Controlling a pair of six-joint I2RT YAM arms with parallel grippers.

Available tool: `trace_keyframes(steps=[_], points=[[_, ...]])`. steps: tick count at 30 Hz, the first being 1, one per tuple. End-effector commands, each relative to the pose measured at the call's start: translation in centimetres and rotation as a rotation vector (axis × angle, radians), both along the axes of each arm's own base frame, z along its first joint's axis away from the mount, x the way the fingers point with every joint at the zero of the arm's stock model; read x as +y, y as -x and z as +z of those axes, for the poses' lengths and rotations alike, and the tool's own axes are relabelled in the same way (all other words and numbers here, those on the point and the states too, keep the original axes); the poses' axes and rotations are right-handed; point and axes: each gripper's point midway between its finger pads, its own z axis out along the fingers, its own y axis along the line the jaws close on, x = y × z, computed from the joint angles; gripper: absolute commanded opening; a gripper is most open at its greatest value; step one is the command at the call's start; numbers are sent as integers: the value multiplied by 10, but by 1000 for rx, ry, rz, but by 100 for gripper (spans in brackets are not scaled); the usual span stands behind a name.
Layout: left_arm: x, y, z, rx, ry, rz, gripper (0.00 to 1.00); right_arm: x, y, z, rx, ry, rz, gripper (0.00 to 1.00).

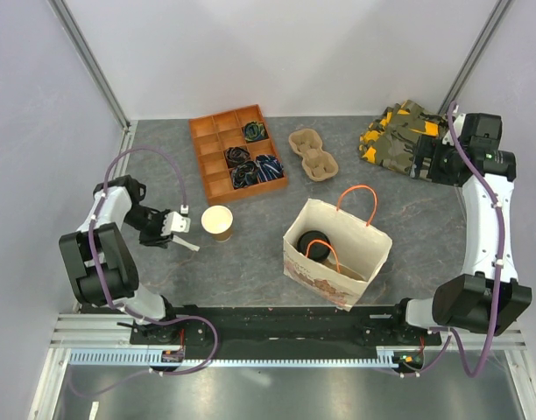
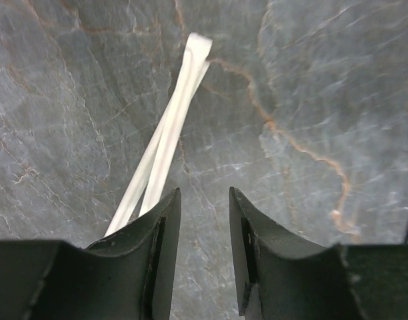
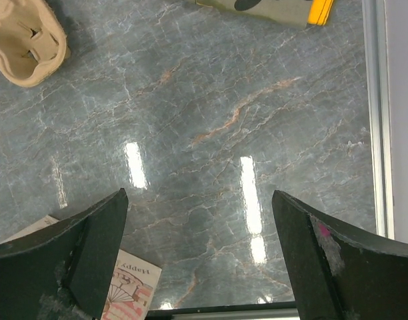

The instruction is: Pack the takeout coffee

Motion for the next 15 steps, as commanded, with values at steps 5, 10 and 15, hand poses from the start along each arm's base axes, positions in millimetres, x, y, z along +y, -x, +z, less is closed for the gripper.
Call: trace_keyframes(steps=[5,10,15], points=[[9,-31,-15,-175,-46,-117,41,3,12,2,-5,-19,8,98],[10,-35,-22,-184,-48,-116,41,2,13,1,-4,-19,2,98],[14,-34,-33,-178,-68,-125,37,1,15,2,-6,-20,1,98]])
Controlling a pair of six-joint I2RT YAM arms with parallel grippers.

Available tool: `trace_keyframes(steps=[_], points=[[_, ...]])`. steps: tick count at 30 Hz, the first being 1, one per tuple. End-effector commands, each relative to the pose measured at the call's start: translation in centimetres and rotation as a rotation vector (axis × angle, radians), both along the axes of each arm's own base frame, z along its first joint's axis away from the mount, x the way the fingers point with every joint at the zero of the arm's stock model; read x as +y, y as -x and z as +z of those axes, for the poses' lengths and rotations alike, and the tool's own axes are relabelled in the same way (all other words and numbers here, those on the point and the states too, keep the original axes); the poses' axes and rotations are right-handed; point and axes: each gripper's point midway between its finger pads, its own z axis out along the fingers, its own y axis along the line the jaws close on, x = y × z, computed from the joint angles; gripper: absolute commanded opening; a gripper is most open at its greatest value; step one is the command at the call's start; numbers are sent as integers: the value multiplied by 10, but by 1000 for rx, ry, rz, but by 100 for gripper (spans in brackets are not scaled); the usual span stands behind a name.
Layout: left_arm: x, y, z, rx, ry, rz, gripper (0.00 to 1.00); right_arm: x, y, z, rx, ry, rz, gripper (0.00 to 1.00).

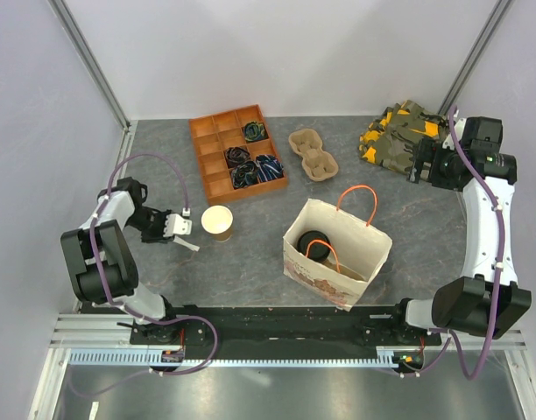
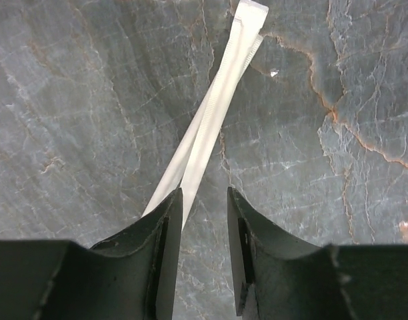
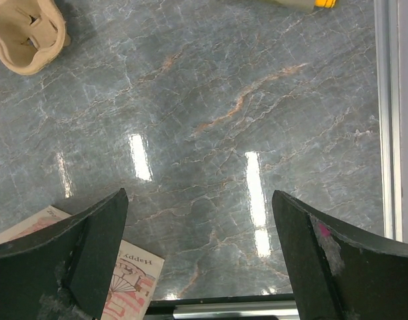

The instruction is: Pack the takeout coffee

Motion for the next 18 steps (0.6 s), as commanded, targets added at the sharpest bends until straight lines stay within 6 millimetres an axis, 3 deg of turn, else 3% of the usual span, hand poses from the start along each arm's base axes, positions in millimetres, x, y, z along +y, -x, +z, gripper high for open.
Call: trace_keyframes(steps=[1,9,18], points=[[2,-8,-11,-56,-22,-122,36,-2,5,7,-29,3,-5,98],[5,-6,-23,-38,-36,-138,29,-4,11,9,-28,5,-18,98],[5,13,-30,-14,-59,-176,19,-6,12,8,-24,2,-25,98]])
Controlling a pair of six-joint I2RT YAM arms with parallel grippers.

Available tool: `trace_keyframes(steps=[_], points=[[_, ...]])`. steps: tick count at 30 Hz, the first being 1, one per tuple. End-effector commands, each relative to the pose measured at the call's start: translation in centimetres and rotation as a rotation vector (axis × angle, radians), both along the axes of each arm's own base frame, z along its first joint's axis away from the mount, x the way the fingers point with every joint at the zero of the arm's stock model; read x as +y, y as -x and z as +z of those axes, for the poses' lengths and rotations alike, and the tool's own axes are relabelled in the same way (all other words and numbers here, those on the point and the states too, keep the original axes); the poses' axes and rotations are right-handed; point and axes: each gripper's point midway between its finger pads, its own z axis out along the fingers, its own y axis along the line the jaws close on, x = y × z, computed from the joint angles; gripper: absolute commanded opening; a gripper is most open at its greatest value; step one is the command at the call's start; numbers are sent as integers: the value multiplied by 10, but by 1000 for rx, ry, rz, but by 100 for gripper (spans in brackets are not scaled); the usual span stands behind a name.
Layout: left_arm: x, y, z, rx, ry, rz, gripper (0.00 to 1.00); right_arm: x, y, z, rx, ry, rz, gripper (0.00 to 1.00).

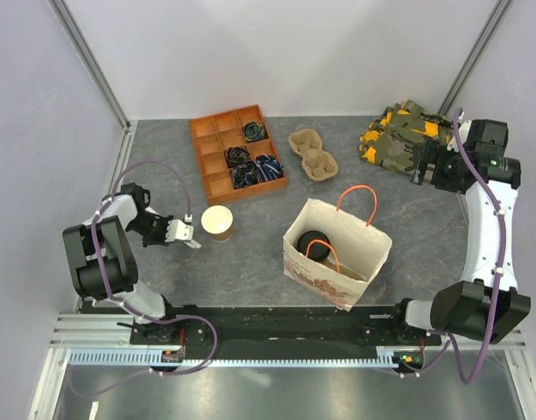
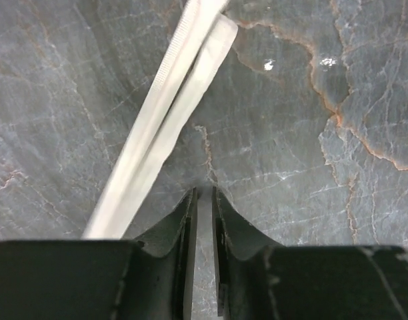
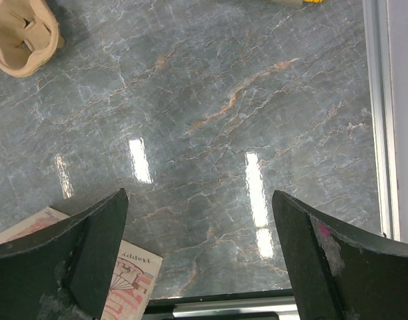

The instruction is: Pack the takeout coffee

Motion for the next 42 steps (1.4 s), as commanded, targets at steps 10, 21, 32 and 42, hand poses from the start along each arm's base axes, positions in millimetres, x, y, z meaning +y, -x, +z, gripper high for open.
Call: trace_keyframes(steps=[10,21,32,42], points=[[-20,-3,37,-108,85,-113,25,2,4,4,-17,-8,8,98],[-28,-53,49,-188,77,-171,28,3,7,0,-7,-12,9,98],[-25,-62,27,-154,14,-231,36,0,12,1,-7,11,16,98],[-26,-61,11,-134,-13,-263,36,-4,12,3,-9,18,8,98]])
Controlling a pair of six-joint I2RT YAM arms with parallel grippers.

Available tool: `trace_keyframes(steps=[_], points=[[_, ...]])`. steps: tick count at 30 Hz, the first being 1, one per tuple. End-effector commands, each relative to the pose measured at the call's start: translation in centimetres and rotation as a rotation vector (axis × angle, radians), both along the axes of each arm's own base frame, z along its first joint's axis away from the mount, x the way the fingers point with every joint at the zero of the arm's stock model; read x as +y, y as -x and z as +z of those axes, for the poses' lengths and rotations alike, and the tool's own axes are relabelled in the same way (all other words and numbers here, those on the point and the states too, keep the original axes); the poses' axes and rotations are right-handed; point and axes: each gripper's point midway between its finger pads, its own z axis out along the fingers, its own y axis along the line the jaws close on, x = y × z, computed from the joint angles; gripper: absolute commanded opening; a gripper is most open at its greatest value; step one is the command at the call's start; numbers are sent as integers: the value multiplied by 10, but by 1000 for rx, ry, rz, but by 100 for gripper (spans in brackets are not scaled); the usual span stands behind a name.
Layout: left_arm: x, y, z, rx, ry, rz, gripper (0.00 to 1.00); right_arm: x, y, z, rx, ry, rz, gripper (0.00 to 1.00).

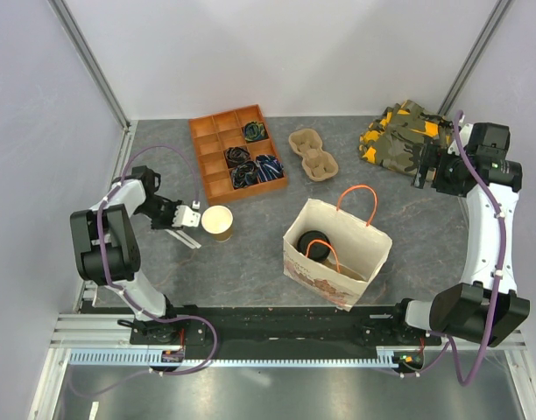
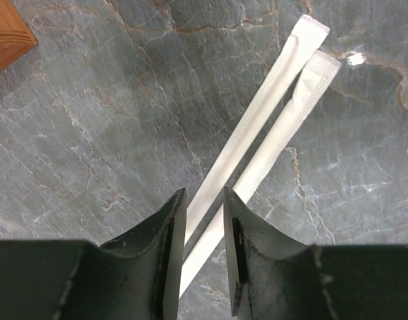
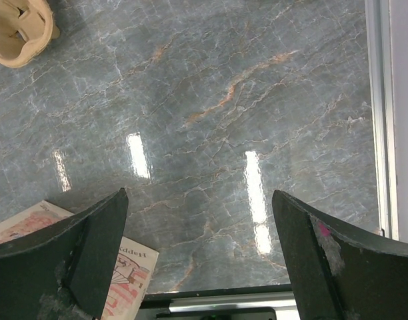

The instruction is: Pack the takeout coffee

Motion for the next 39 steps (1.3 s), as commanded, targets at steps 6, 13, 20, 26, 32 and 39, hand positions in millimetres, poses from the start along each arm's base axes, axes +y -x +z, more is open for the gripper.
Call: trace_keyframes(steps=[6,13,20,26,32,39], points=[[-2,-12,-10,-64,-43,-177,36,-4,4,9,-22,17,-11,98],[-1,-5,-17,-54,-63,-207,36,-6,4,8,-20,14,-17,98],[-8,-5,-24,-30,-74,-246,15,-8,4,8,-18,15,-21,98],[-19,-7,9,-21,-7,-196,2,-6,1,12,-30,3,-16,98],[-35,-28,69,-161,103,-129,2,-4,-3,19,-58,-7,-12,98],[-77,-70,210,-329,426,74,2,0,-3,30,-91,-14,2,98]])
